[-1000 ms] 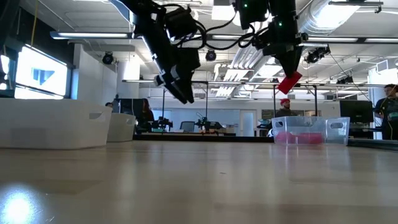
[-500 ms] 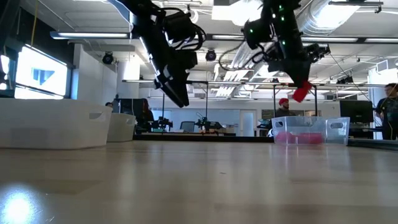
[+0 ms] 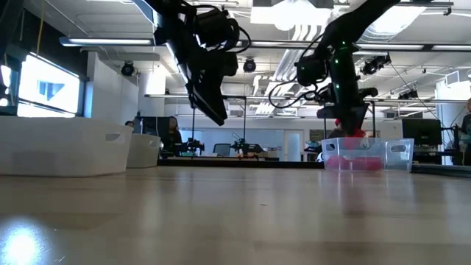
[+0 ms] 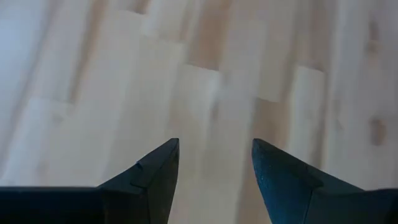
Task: Sort & place blocks by color
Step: Put the red game piece into the transparent bin, then return to Home Position
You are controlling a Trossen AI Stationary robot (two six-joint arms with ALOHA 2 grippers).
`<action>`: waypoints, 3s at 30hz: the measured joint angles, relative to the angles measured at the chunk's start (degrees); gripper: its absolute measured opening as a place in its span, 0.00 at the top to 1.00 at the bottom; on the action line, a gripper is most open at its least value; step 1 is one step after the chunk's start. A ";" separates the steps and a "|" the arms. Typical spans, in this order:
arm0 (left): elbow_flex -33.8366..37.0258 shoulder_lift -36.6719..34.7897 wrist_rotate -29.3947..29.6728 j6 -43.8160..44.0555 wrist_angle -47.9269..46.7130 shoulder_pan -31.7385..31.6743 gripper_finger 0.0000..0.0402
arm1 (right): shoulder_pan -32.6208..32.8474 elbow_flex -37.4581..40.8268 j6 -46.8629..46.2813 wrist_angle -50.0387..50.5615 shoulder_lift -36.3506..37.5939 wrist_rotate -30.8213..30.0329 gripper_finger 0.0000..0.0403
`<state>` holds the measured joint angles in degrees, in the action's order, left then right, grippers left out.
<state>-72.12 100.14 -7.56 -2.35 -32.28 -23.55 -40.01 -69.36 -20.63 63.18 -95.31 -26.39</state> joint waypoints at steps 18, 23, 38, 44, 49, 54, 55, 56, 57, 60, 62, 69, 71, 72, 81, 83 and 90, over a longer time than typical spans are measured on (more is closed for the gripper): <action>19.65 -21.49 -1.08 5.56 7.56 1.97 0.53 | -0.87 -2.10 1.43 0.26 0.04 -1.74 0.49; 27.00 -32.85 -0.58 8.62 12.87 3.43 0.53 | 1.41 -4.82 1.56 1.74 2.49 -0.19 0.48; 43.94 -57.31 10.90 10.30 22.78 13.26 0.53 | 17.37 6.23 10.20 -20.48 23.50 10.49 0.48; 49.74 -64.64 14.69 9.70 23.75 16.75 0.53 | 22.22 16.67 7.82 -29.46 32.40 13.27 0.48; 54.54 -70.68 14.70 9.37 25.02 18.13 0.53 | 25.98 25.81 4.15 -34.93 39.76 14.01 0.48; 59.15 -76.59 14.67 7.40 26.63 18.38 0.53 | 29.78 34.74 0.82 -42.96 46.80 15.40 0.48; 59.87 -77.68 14.67 7.13 26.68 18.38 0.53 | 30.55 36.38 0.03 -44.68 48.11 15.54 0.48; 60.59 -78.73 14.67 6.86 26.70 18.38 0.53 | 31.34 37.95 -0.35 -46.39 49.33 15.56 0.48; 61.31 -79.76 14.69 6.67 26.74 18.38 0.53 | 32.07 39.42 -0.84 -48.00 50.50 15.59 0.48; 63.07 -82.63 14.67 6.32 26.76 18.36 0.53 | 34.39 43.50 -1.41 -52.96 53.85 15.54 0.48; 63.94 -84.12 14.67 5.20 27.05 18.36 0.53 | 35.84 45.96 -1.12 -55.95 55.88 15.54 0.48; 66.94 -88.39 13.97 1.86 29.65 18.36 0.53 | 39.95 51.51 3.18 -62.90 62.41 16.29 0.48; 66.95 -88.98 12.99 0.99 29.63 18.36 0.53 | 40.92 53.25 4.86 -65.99 64.44 18.77 0.48; 66.95 -89.08 12.52 0.38 29.75 18.36 0.53 | 41.38 54.28 5.64 -67.77 65.49 20.12 0.48; 66.95 -89.24 12.09 -3.14 30.71 18.34 0.53 | 42.25 62.69 11.99 -75.11 76.24 26.54 0.48; 66.95 -89.26 12.11 -3.88 30.83 18.34 0.53 | 42.27 63.90 13.48 -75.12 78.39 28.61 0.48; 66.95 -89.22 12.26 -3.89 30.52 18.34 0.53 | 42.27 66.08 19.37 -74.47 82.52 31.37 0.48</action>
<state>-5.17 10.92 4.71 -6.24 -1.76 -5.21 2.26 -3.28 -1.25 -11.29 -12.79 4.97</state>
